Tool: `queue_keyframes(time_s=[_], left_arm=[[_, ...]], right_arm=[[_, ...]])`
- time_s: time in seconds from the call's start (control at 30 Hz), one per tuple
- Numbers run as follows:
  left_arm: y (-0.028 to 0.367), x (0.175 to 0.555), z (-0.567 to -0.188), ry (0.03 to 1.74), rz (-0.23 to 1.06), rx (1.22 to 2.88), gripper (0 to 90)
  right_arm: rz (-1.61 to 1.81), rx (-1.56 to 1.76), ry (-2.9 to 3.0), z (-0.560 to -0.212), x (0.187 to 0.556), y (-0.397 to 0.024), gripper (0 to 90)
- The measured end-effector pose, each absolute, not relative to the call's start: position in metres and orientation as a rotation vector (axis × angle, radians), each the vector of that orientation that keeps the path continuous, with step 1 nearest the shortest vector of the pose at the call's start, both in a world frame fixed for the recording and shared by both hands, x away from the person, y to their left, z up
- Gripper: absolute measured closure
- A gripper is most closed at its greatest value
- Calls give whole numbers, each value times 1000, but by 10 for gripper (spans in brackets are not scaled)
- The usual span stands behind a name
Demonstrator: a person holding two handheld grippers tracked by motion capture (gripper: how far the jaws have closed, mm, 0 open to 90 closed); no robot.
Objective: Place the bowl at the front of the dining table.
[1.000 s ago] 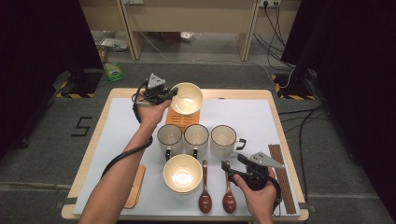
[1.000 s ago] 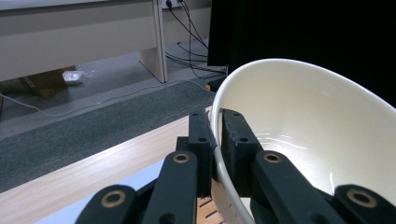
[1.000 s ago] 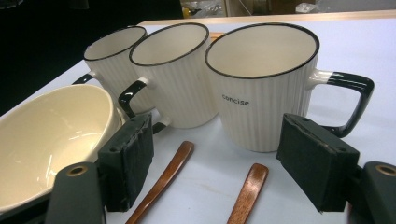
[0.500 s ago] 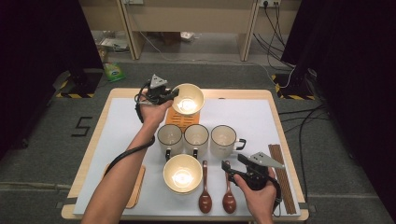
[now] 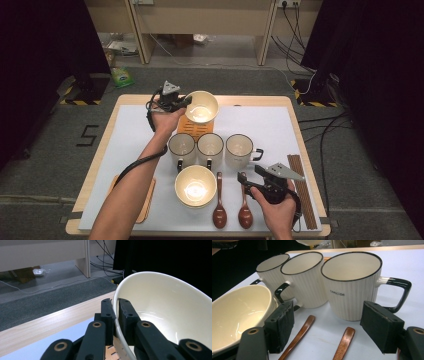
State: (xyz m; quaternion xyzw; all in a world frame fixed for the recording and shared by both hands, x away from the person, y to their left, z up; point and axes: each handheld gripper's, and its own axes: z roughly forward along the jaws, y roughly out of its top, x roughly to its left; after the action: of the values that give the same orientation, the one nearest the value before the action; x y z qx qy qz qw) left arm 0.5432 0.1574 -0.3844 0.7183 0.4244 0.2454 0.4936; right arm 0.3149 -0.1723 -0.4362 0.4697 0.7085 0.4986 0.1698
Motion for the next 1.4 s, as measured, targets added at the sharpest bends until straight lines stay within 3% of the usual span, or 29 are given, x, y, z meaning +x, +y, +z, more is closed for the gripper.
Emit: queue_keyframes(time_s=[1.4], left_arm=[[154,563,-412,1124,571,1787,824]], right_arm=[[1419,1341,2020,-439,316,-171,269]])
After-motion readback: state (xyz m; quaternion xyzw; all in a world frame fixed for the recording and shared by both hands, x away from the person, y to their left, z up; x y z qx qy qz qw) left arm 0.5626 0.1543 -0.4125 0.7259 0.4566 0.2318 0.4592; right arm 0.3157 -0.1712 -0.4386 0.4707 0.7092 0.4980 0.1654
